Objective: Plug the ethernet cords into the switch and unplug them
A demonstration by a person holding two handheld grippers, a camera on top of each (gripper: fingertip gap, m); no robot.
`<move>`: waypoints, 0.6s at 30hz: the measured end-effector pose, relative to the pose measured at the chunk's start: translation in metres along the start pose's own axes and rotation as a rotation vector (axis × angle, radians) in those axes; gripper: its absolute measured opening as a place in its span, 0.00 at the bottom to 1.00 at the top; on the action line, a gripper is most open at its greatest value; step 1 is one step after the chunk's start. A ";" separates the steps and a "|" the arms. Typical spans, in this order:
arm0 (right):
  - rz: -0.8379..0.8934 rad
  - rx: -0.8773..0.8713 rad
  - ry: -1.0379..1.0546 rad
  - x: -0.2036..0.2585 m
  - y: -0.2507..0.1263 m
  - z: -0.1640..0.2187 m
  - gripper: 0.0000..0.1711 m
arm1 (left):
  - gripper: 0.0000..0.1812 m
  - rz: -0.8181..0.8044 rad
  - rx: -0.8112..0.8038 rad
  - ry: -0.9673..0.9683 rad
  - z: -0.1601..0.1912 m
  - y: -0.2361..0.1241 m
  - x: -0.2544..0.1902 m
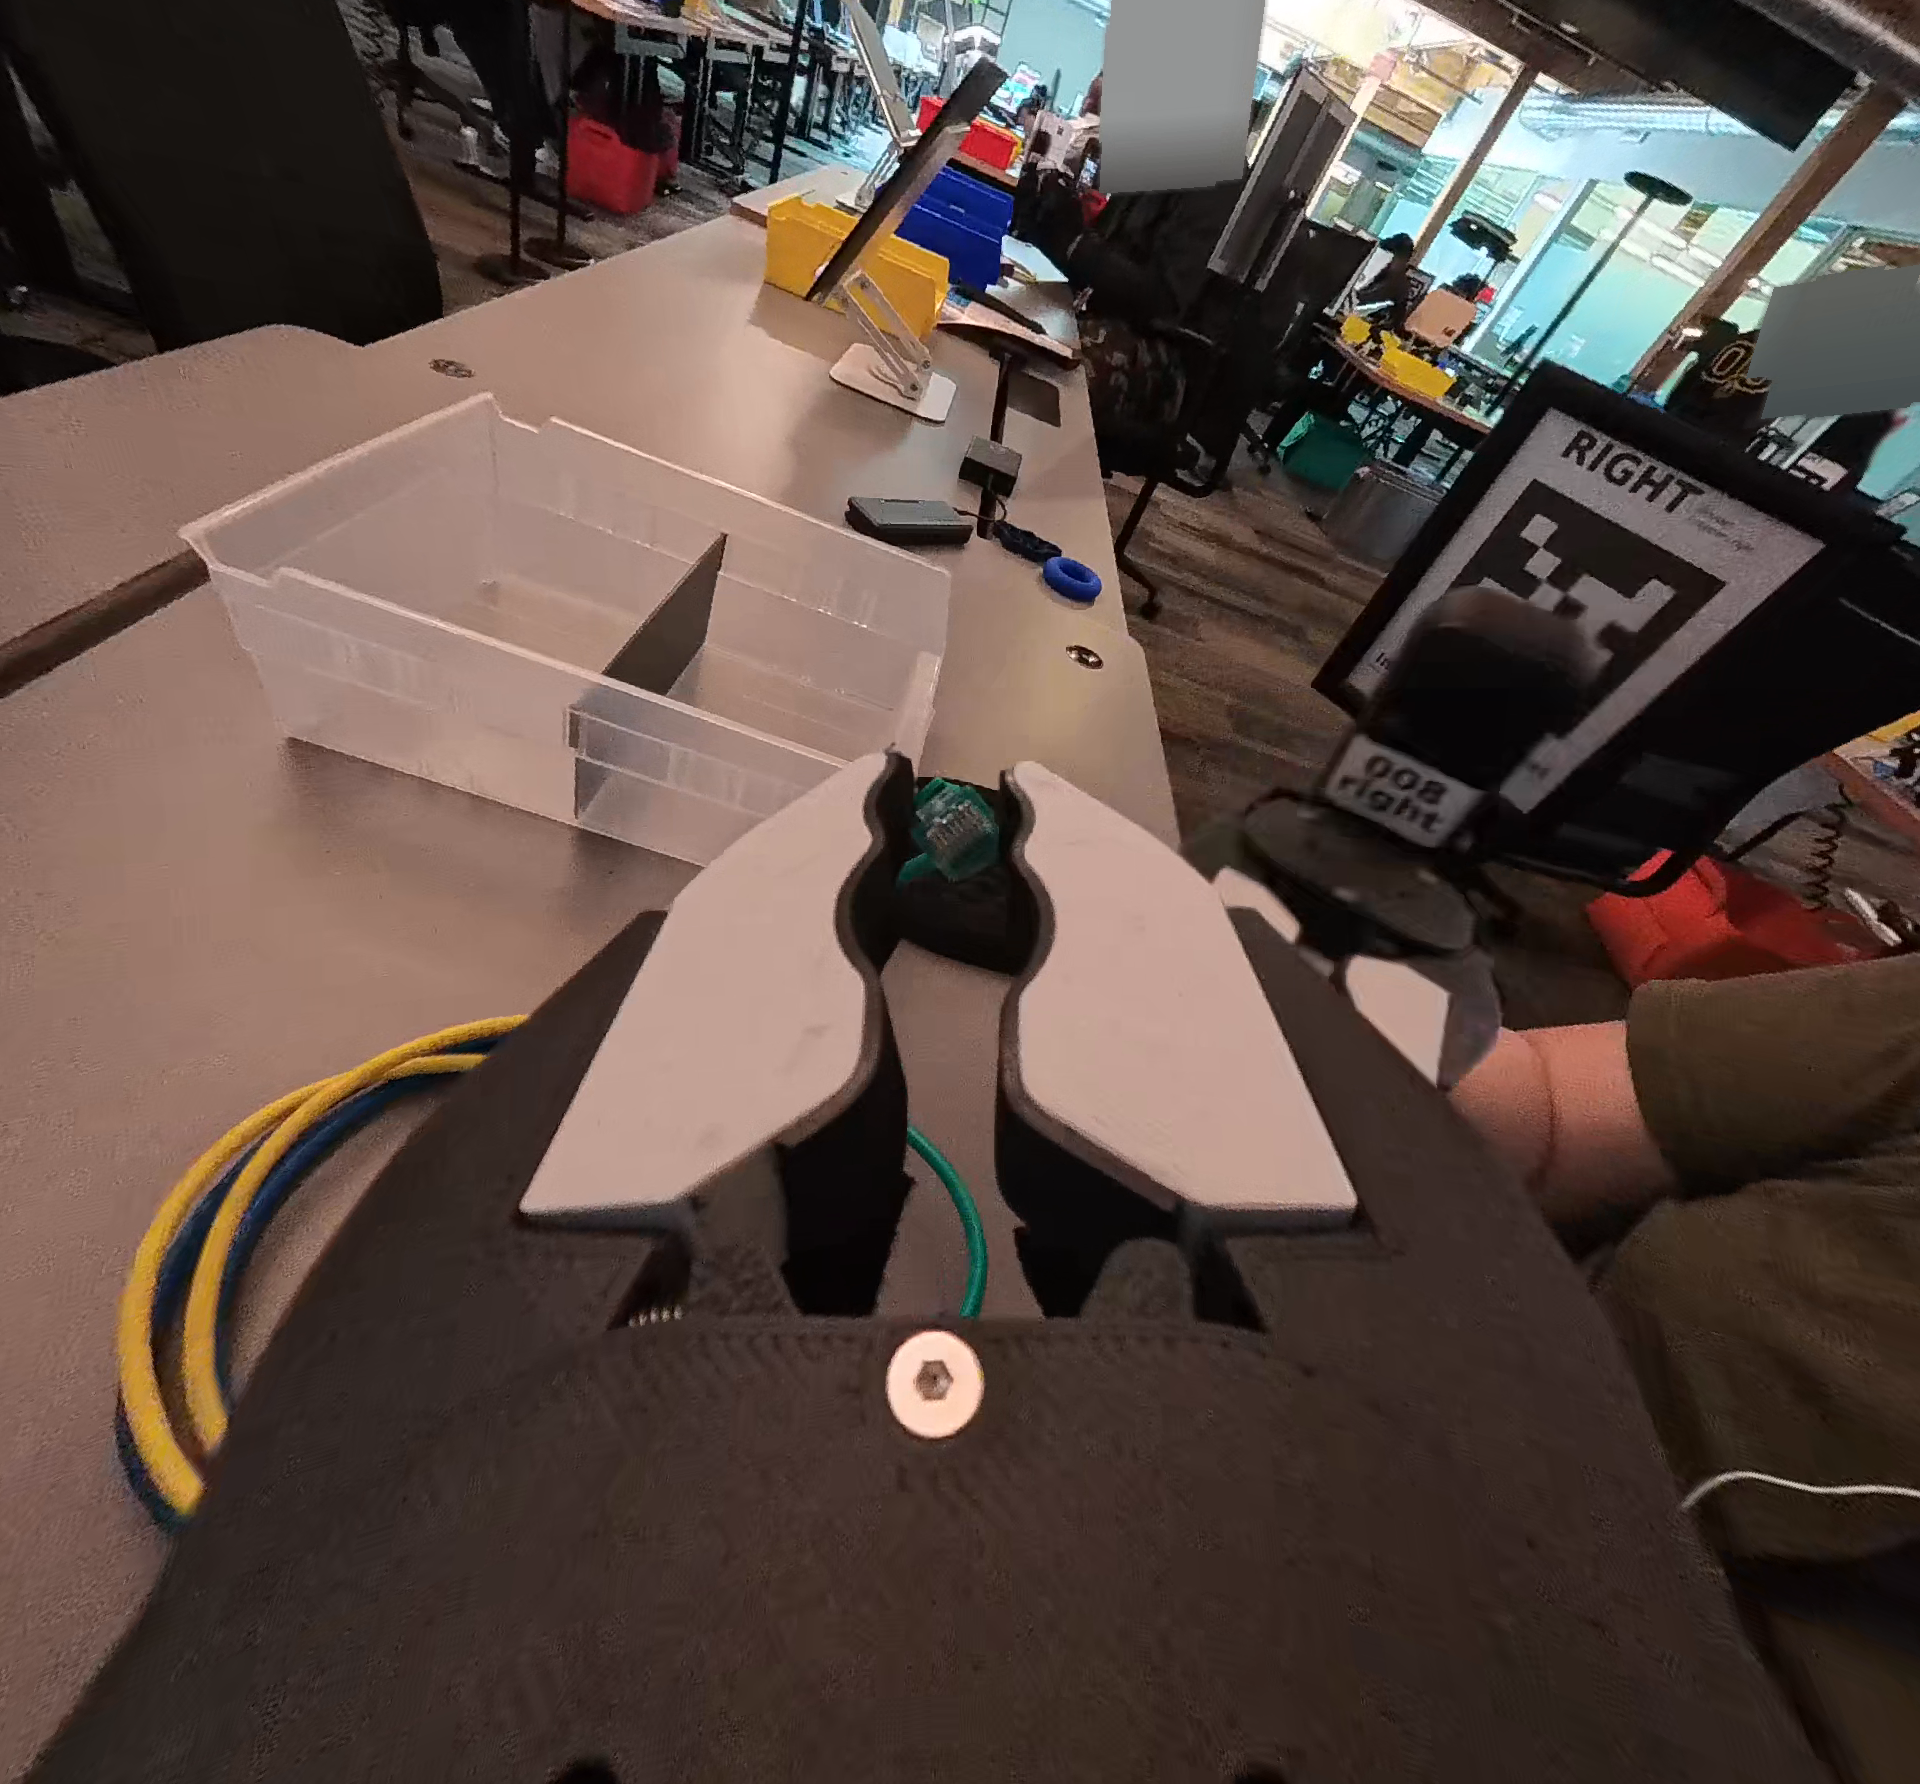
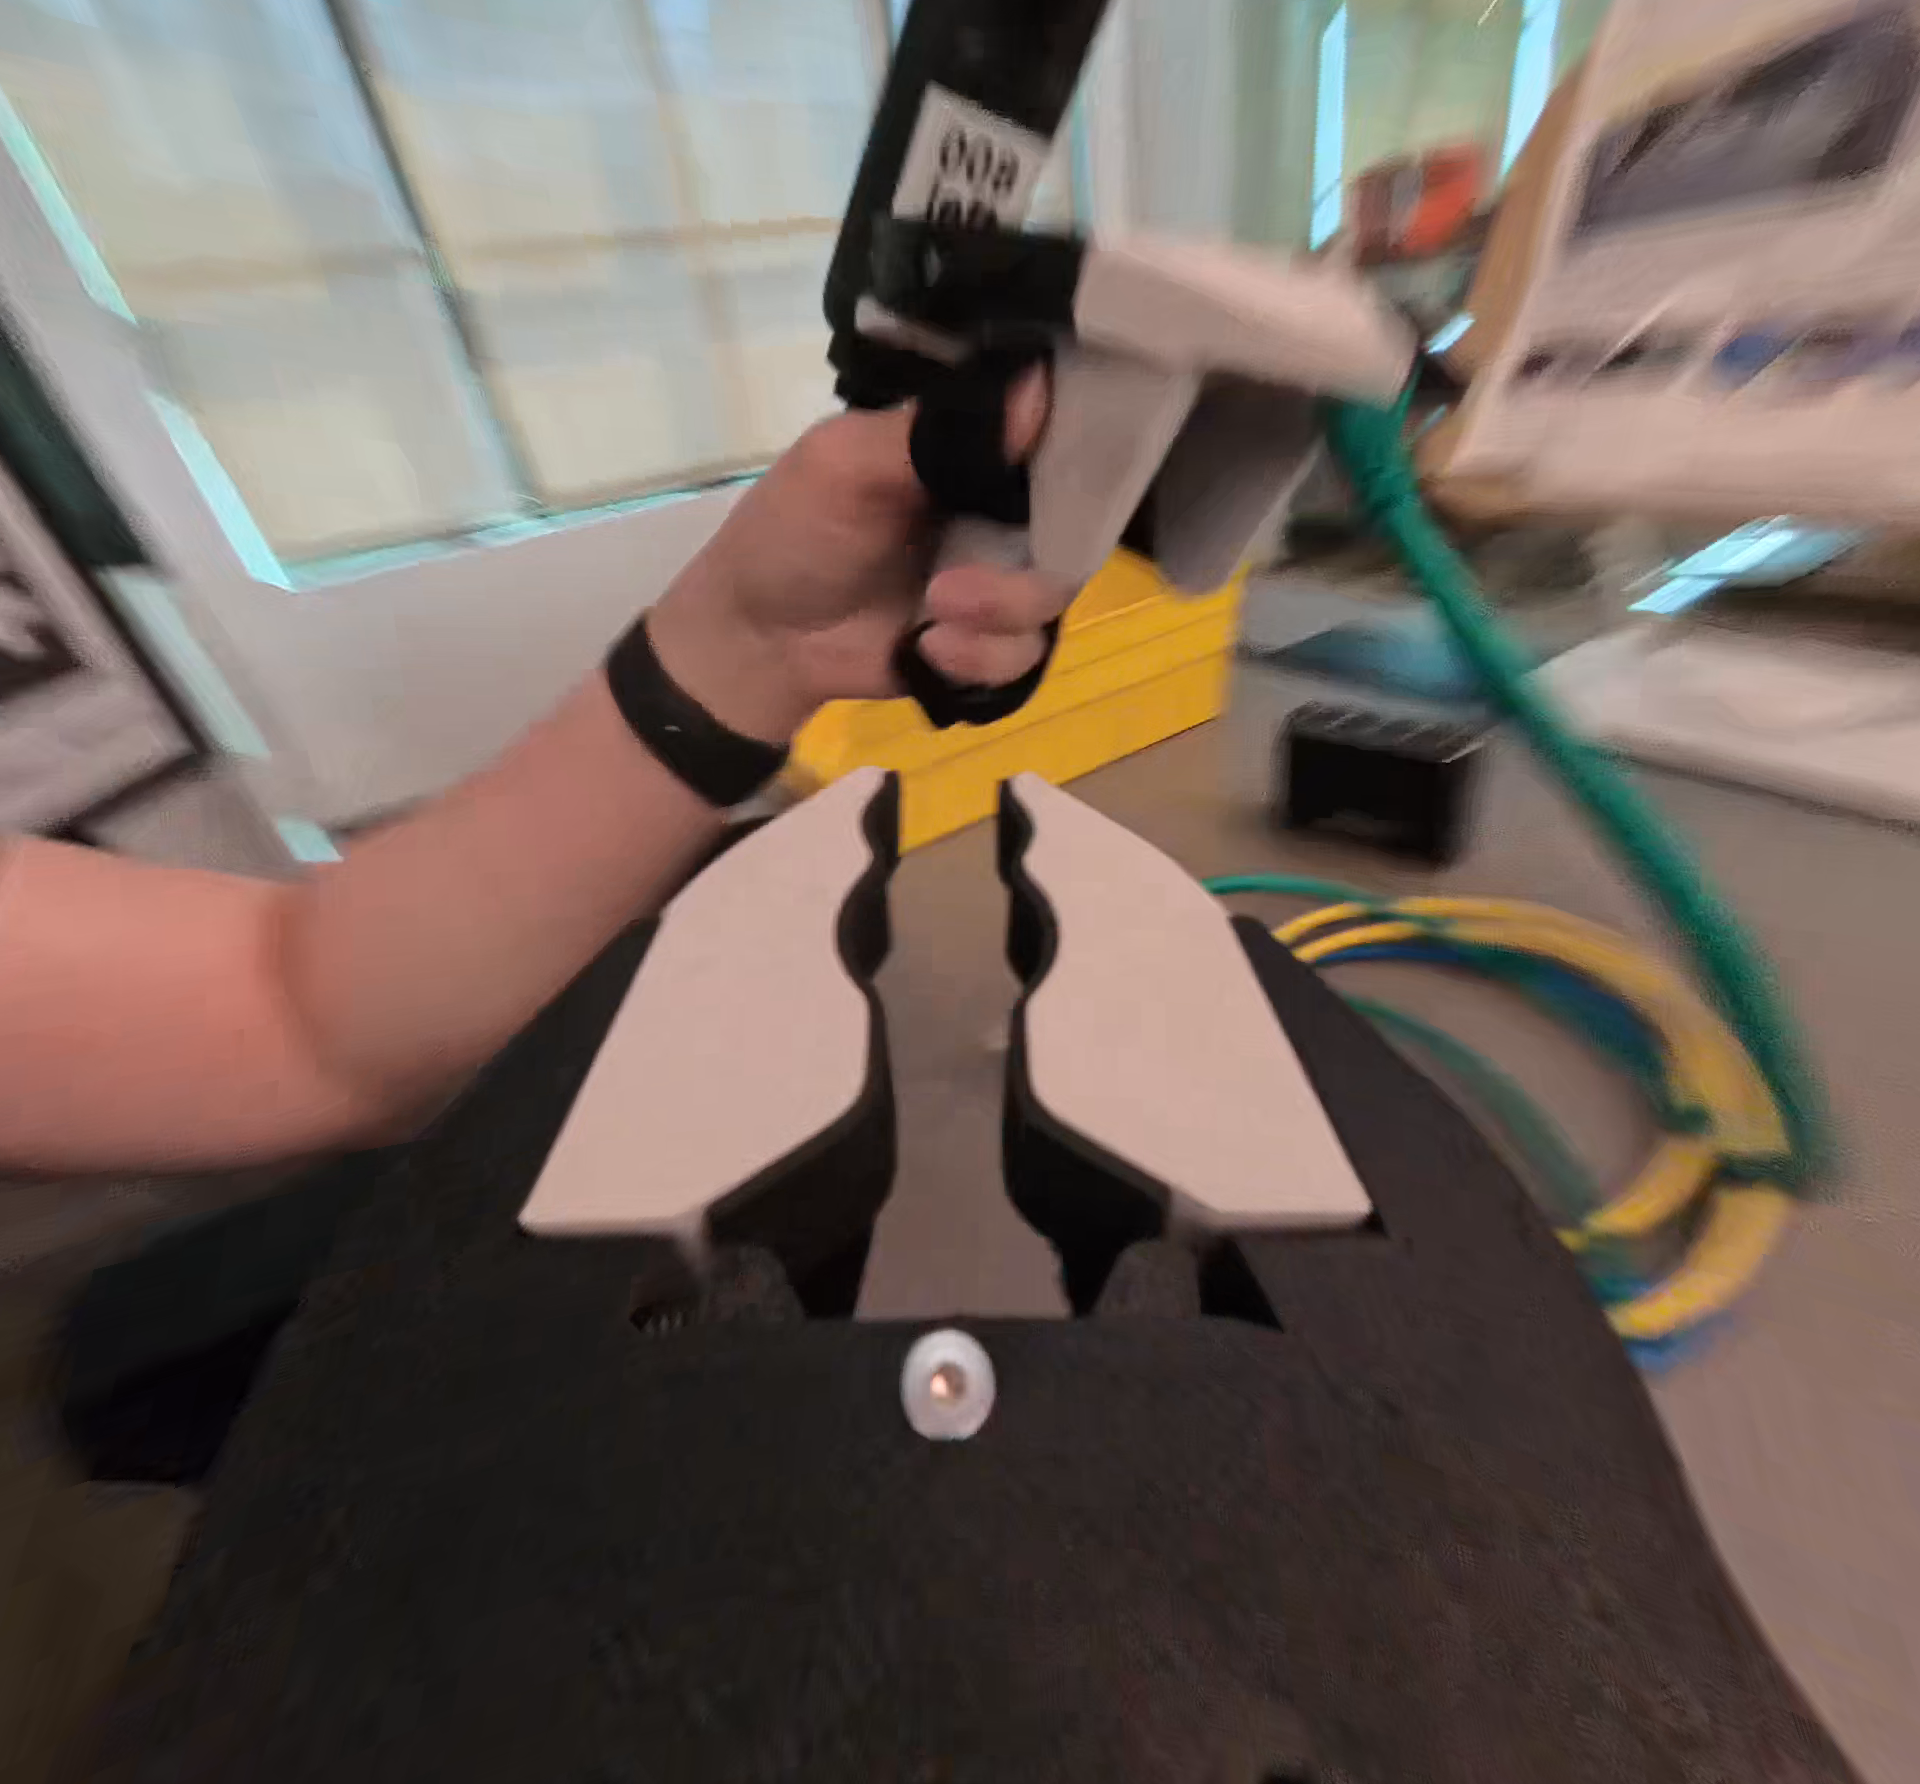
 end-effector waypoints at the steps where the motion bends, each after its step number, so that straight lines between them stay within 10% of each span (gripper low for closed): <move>1: -0.046 -0.001 0.138 -0.003 0.010 0.008 0.17 | 0.08 0.007 -0.007 0.007 -0.001 0.000 -0.002; 9: -0.138 -0.438 0.563 -0.059 0.026 -0.013 0.21 | 0.08 0.026 -0.048 0.107 0.003 -0.018 -0.012; 18: -0.337 -0.418 0.695 -0.067 0.030 -0.011 0.06 | 0.08 0.037 -0.022 0.177 0.009 -0.024 -0.009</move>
Point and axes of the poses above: each gripper's, where its closed fingertips meet, y out along the fingers, z out of its underside, x = y × z across the jaws, the point moved 6 cm from there along -y, back along the fingers, and after that the axes turned 13 degrees about -y, right-handed, at the moved point
